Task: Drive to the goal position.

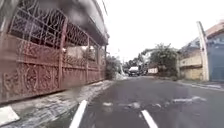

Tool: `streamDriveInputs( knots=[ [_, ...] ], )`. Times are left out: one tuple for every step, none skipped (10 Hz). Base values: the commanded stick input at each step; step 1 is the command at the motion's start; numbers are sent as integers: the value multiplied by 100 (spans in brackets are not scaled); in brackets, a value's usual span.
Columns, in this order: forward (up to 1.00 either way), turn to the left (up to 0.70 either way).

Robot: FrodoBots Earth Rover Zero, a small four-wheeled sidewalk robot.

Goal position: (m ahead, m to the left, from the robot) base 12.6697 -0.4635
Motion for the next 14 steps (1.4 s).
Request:
streamDriveInputs(
  knots=[
    [85, -4],
    [85, 0],
    [85, 0],
    [85, 0],
    [85, 0],
    [85, 0],
    [85, 0],
    [85, 0],
    [85, -29],
    [85, -27],
    [85, -25],
    [85, -32],
    [85, -34],
    [85, -34]
  ],
)
